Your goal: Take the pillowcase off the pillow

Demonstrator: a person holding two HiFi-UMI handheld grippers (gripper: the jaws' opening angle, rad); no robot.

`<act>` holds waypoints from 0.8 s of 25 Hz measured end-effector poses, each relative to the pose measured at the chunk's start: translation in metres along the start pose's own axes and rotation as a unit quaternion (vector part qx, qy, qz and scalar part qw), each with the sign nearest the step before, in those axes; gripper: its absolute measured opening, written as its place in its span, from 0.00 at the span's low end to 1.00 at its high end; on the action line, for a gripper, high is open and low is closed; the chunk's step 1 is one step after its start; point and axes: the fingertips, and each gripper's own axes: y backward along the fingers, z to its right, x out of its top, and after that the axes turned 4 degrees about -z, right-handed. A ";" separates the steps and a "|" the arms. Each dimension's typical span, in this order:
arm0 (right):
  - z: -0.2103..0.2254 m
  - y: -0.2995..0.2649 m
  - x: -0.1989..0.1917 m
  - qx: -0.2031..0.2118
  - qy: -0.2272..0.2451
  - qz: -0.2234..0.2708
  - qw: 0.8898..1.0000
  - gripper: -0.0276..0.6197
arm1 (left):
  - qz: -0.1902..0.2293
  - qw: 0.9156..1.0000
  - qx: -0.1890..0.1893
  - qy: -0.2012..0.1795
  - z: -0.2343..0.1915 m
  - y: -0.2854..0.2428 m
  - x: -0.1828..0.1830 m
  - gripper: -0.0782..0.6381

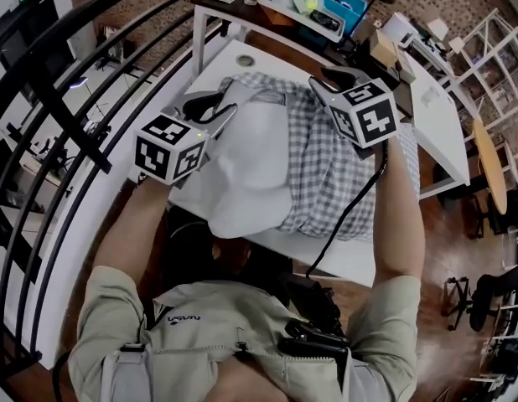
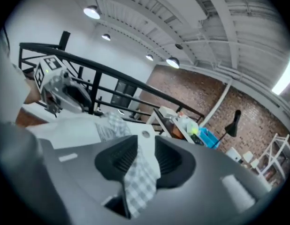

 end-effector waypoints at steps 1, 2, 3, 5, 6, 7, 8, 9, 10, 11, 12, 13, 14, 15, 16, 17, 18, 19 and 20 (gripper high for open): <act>-0.002 0.002 0.015 0.016 -0.006 0.022 1.000 0.22 | -0.017 1.000 -0.011 0.003 0.001 -0.014 -0.001 0.30; -0.004 0.004 0.029 0.033 -0.015 0.043 0.998 0.22 | -0.037 0.999 -0.020 0.005 0.001 -0.026 -0.003 0.31; -0.005 0.004 0.043 0.048 -0.025 0.061 0.997 0.22 | -0.056 0.998 -0.025 0.006 0.000 -0.037 -0.007 0.35; -0.006 -0.004 0.061 0.067 -0.035 0.073 0.994 0.22 | -0.090 0.996 -0.019 0.015 -0.006 -0.052 -0.019 0.47; -0.006 -0.013 0.065 0.073 -0.032 0.064 0.995 0.22 | -0.098 0.995 -0.013 0.025 -0.010 -0.056 -0.024 0.52; -0.008 -0.024 0.065 0.077 -0.025 0.048 0.996 0.22 | -0.101 0.994 -0.010 0.038 -0.013 -0.059 -0.028 0.55; -0.012 -0.036 0.064 0.081 -0.017 0.028 0.996 0.22 | -0.101 0.993 -0.011 0.053 -0.014 -0.060 -0.032 0.55; -0.017 -0.049 0.062 0.086 -0.009 0.008 0.996 0.22 | -0.100 0.993 -0.016 0.065 -0.014 -0.062 -0.033 0.55; -0.024 -0.061 0.059 0.092 -0.002 -0.013 0.996 0.22 | -0.099 0.992 -0.025 0.071 -0.011 -0.062 -0.034 0.54; -0.031 -0.074 0.055 0.100 0.004 -0.034 0.994 0.22 | -0.098 0.992 -0.036 0.071 -0.006 -0.062 -0.034 0.48; -0.040 -0.085 0.048 0.109 0.011 -0.058 0.992 0.22 | -0.096 0.992 -0.047 0.063 0.000 -0.062 -0.033 0.41; -0.047 -0.095 0.040 0.117 0.019 -0.084 0.989 0.22 | -0.093 0.993 -0.055 0.050 0.006 -0.061 -0.032 0.32; -0.053 -0.105 0.031 0.122 0.029 -0.110 0.986 0.22 | -0.089 0.994 -0.059 0.032 0.012 -0.059 -0.029 0.24; -0.057 -0.113 0.021 0.125 0.037 -0.133 0.982 0.21 | -0.084 0.995 -0.059 0.013 0.016 -0.057 -0.027 0.18; -0.059 -0.119 0.014 0.125 0.042 -0.149 0.980 0.12 | -0.078 0.995 -0.057 -0.008 0.020 -0.055 -0.025 0.16; -0.059 -0.122 0.010 0.123 0.044 -0.157 0.979 0.05 | -0.070 0.996 -0.054 -0.029 0.023 -0.052 -0.022 0.15; -0.057 -0.124 0.009 0.117 0.043 -0.159 0.979 0.05 | -0.061 0.996 -0.049 -0.052 0.026 -0.048 -0.019 0.14; -0.051 -0.124 0.009 0.103 0.042 -0.159 0.981 0.05 | -0.051 0.995 -0.045 -0.074 0.029 -0.043 -0.015 0.14; -0.041 -0.124 0.009 0.083 0.040 -0.158 0.983 0.05 | -0.041 0.994 -0.040 -0.094 0.033 -0.037 -0.012 0.14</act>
